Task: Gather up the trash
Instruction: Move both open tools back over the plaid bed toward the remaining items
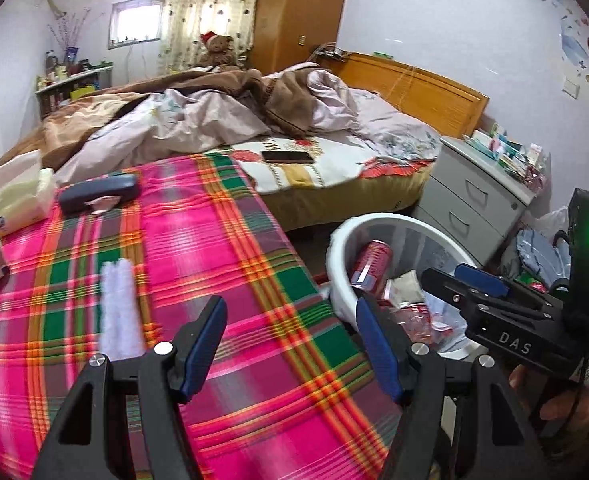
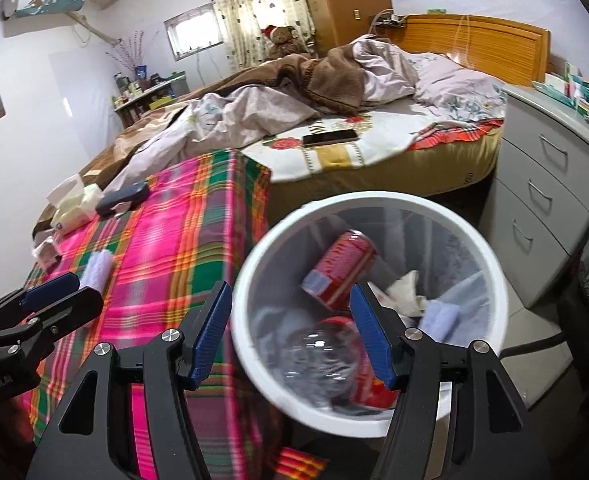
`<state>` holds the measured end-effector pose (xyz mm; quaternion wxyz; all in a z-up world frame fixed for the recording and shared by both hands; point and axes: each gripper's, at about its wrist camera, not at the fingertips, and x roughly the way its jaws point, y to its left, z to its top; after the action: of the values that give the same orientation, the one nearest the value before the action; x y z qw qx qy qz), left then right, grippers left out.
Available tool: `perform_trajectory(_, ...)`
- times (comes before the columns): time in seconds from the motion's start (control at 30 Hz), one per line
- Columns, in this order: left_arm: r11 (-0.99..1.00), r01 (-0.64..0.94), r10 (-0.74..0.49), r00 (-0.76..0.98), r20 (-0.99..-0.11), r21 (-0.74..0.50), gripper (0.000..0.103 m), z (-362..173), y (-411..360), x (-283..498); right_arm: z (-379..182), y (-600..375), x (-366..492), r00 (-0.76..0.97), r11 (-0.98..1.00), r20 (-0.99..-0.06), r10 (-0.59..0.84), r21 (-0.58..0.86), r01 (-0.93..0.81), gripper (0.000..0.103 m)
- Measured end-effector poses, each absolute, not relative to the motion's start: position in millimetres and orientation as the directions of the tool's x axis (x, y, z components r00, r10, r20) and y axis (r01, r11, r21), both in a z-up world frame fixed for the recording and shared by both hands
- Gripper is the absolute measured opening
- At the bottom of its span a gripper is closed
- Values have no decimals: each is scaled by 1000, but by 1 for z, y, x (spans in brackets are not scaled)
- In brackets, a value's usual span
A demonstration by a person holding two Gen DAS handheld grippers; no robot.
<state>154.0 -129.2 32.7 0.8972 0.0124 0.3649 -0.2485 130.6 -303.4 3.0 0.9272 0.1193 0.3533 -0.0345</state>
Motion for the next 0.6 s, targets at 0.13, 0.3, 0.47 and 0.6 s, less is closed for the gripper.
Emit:
perform_trajectory(0.13, 892, 420, -418, 625, -660, -167, 69, 32, -107, 155, 3, -284, 134, 750, 974, -660, 42, 195, 117, 63)
perform_trajectory(0.3, 911, 377, -390, 649, -653, -169, 69, 30, -76, 157, 4, -259, 139, 750, 977, -657, 82, 201, 70, 63)
perform_trajectory(0.47, 939, 299, -335, 683, -650, -170, 69, 27, -37, 166, 3, -225, 149, 738, 980, -662, 135, 198, -2, 63)
perform_trajectory(0.6, 957, 237, -288, 703, -650, -167, 69, 26, -5, 172, 0, -201, 158, 720, 979, -673, 172, 198, -49, 63)
